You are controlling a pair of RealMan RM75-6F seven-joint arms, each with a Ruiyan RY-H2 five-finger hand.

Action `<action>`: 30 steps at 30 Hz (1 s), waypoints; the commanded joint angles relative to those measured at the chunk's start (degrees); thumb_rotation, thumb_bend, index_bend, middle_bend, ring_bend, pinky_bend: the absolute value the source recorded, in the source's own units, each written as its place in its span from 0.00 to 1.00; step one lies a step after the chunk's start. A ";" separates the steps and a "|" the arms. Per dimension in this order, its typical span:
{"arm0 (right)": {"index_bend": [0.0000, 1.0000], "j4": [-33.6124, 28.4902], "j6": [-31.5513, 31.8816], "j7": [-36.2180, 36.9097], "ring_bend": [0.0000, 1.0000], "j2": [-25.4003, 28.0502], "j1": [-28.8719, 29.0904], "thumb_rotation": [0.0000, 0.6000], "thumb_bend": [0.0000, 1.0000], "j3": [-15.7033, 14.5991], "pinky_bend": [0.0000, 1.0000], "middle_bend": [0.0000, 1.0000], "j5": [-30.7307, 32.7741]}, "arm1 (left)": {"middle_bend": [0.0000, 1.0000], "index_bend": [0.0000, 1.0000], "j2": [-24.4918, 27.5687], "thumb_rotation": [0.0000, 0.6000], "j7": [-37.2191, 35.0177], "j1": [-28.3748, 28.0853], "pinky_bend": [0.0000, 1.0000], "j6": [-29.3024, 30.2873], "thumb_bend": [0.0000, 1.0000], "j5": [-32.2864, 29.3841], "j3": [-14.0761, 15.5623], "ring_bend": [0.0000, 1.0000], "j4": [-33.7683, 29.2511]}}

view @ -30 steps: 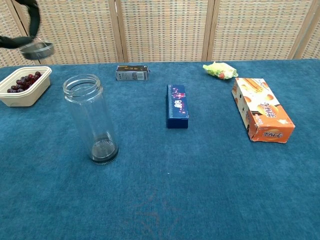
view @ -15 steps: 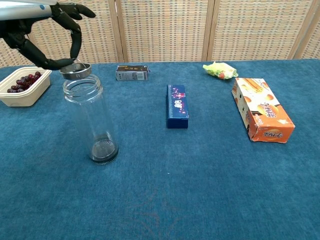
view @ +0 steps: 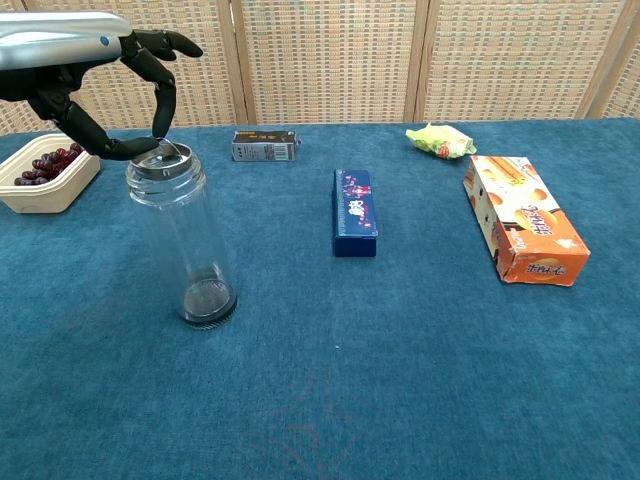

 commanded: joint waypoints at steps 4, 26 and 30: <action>0.00 -0.05 0.00 -0.07 0.00 0.00 0.04 1.00 0.00 0.02 0.00 0.00 -0.03 | 0.00 0.56 -0.19 1.00 0.76 -0.42 0.00 0.02 0.43 -0.81 0.70 0.00 0.18; 0.00 -0.23 -0.02 -0.29 0.00 0.00 0.07 1.00 0.00 -0.14 0.00 0.00 -0.39 | 0.00 0.00 7.93 1.00 -8.04 4.42 0.00 2.94 0.43 6.41 3.16 0.00 -3.03; 0.00 -0.24 -0.24 -0.65 0.00 -0.16 0.18 1.00 0.00 -0.23 0.00 0.00 -0.45 | 0.00 0.16 11.99 1.00 -12.50 6.81 0.00 2.05 0.68 11.21 5.74 0.00 -3.43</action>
